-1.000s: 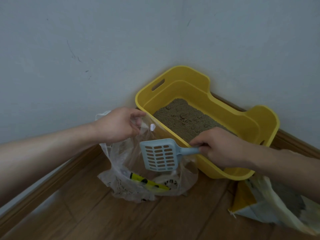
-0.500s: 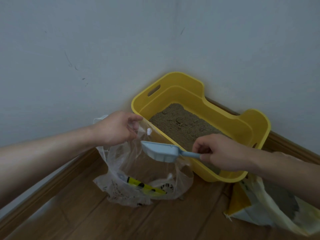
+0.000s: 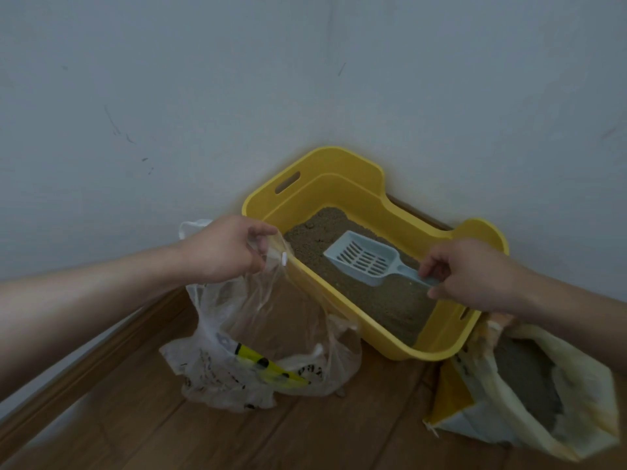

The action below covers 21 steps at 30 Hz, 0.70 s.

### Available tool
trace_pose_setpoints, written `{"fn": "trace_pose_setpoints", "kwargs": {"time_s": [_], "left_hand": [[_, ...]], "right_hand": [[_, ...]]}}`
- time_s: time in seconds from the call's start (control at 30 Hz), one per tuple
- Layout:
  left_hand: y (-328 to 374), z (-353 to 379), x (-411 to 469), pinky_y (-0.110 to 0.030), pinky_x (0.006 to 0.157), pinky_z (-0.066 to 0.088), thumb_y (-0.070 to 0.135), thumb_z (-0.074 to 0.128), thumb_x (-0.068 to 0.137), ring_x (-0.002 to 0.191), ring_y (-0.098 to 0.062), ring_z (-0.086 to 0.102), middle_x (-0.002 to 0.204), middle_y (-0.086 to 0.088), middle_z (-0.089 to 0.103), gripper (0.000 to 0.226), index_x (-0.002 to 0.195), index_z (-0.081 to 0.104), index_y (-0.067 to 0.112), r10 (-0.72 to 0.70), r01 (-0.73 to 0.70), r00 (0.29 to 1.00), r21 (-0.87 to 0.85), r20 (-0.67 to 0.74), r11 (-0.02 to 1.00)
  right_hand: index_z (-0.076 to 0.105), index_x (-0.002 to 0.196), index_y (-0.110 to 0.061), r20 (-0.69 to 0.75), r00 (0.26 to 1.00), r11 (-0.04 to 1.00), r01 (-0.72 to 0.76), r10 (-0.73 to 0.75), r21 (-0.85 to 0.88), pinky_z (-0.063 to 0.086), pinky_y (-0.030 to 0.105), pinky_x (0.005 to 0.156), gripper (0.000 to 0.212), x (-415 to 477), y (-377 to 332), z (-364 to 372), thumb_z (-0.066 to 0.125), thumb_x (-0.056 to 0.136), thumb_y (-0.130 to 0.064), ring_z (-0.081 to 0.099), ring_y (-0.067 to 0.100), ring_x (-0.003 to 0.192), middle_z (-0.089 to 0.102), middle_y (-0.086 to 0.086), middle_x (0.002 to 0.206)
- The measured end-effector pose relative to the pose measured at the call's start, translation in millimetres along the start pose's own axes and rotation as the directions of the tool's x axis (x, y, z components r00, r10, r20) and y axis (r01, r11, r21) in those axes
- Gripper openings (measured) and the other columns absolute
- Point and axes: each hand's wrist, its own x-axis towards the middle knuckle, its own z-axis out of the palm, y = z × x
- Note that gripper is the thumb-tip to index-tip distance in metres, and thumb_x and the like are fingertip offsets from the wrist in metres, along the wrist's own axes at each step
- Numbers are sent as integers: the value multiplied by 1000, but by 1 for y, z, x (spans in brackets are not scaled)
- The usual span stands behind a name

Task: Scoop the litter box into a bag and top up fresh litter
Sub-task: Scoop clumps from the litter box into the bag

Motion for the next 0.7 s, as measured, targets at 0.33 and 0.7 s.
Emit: {"fn": "trace_pose_setpoints", "kwargs": {"time_s": [0.33, 0.7], "left_hand": [[5, 5, 12, -47, 80, 58, -3, 74, 76, 83, -27, 72, 90, 0, 66, 50, 123, 64, 13, 23, -23, 1000, -32, 4, 999], [7, 5, 16, -52, 79, 57, 21, 70, 58, 82, -31, 72, 91, 0, 67, 59, 117, 67, 13, 1, 3, 999, -105, 37, 994]], "right_hand": [[67, 69, -14, 44, 989, 931, -117, 141, -345, 33, 23, 43, 15, 25, 12, 16, 61, 83, -14, 47, 14, 51, 55, 3, 58], [60, 78, -17, 118, 967, 896, -160, 227, -413, 37, 18, 42, 16, 59, 28, 48, 60, 92, -23, 51, 8, 53, 56, -2, 67]]}}
